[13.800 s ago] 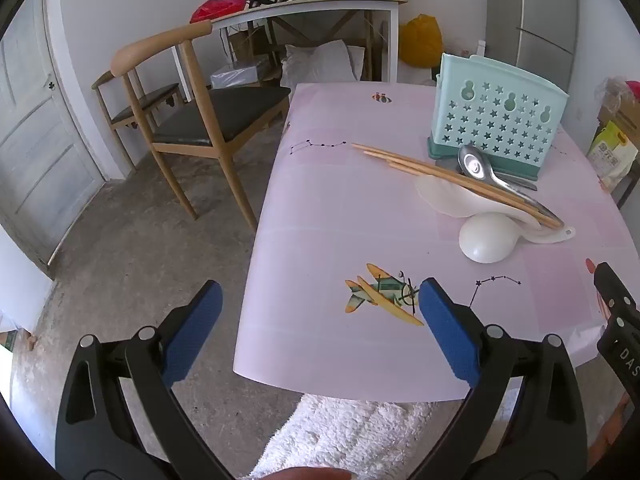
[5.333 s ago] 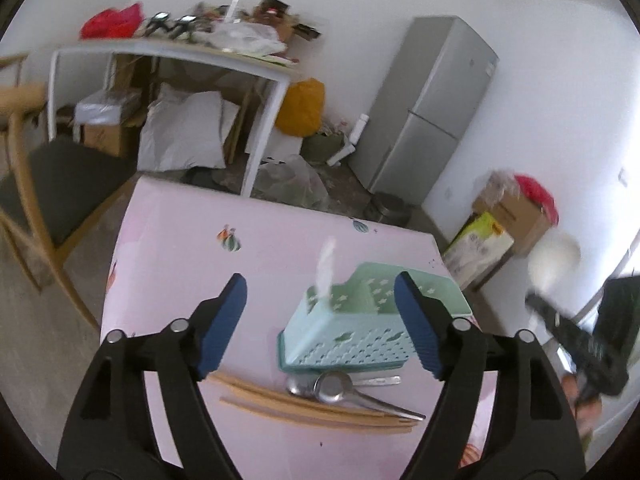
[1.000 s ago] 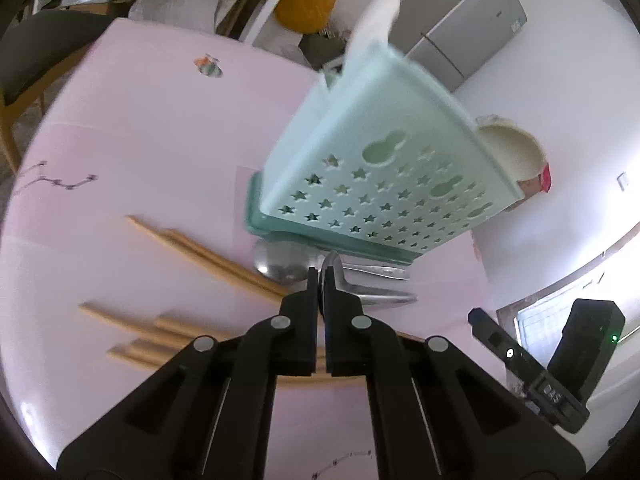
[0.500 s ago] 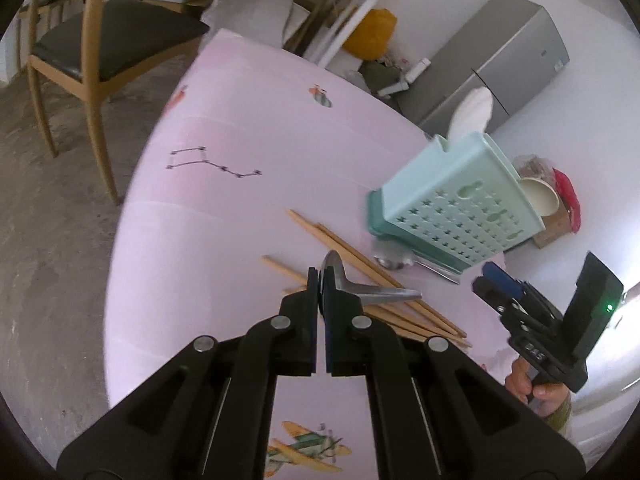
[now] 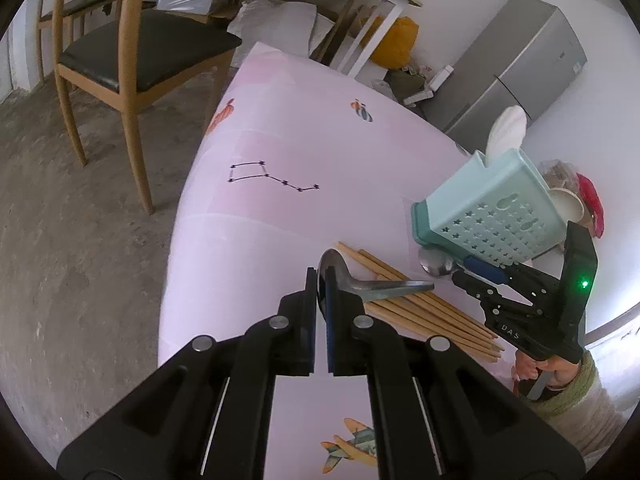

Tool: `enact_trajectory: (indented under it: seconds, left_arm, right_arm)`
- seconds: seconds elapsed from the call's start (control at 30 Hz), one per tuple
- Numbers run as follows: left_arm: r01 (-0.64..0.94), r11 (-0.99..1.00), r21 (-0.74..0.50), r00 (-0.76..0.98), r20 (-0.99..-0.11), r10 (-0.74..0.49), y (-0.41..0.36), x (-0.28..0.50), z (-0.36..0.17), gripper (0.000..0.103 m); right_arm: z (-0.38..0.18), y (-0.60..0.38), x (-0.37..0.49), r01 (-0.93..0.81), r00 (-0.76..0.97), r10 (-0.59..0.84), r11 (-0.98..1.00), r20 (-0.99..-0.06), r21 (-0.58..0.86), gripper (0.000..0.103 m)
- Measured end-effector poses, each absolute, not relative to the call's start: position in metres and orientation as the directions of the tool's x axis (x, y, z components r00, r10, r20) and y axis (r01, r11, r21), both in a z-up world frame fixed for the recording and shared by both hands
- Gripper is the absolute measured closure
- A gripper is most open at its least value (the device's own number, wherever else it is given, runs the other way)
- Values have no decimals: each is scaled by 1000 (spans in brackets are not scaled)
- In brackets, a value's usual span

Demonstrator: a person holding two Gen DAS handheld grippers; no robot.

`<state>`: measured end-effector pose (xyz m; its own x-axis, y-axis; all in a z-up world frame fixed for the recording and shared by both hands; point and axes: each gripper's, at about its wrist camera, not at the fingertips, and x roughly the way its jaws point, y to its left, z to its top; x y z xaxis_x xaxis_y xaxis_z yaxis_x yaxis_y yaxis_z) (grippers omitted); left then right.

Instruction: Organize utensils

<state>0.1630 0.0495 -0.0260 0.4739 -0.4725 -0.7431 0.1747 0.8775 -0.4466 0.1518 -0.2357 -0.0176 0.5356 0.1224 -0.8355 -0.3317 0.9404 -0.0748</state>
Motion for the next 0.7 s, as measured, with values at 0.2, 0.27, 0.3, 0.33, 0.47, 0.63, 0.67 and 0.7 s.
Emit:
enact_trajectory:
  seconds: [0.2,0.27,0.3,0.33,0.47,0.63,0.67,0.7]
  left_arm:
    - [153,878,-452,487,-739,-466,58,164,-26,100]
    - [151,877,-456,487,-738,-467,59,164,-26,100]
    - [150,877,-457,487,-737,-468,59,164,-27,100]
    - [150,876,-458,487,-737,-469,59,164,-27,100]
    - [151,876,-458,488,-736,-469,59,164,-27,100]
    - [150,877,-456,491,-736,-466,58,165,-28,100]
    - [148,877,-457,490,-737,-467,58,165,-29,100]
    - [145,877,-459,489,-737,-467,59,165,-29,100]
  right_arm:
    - [-18,-229,155,-338,524,98,936,-846,-101,75]
    - [-18,-225,159,-335,518,80,935,-851,-116,85]
    - [-17,-224,159,-338,510,84,935,-856,-110,86]
    - [-17,-224,158,-341,505,85,934,-859,-108,88]
    - [-16,-215,148,-384,490,73,912,-869,-141,93]
    - [-16,-202,141,-440,483,59,879,-874,-184,94]
    - [-17,-199,142,-450,482,55,872,-874,-193,94]
    - [-17,-196,144,-461,481,54,865,-875,-200,94]
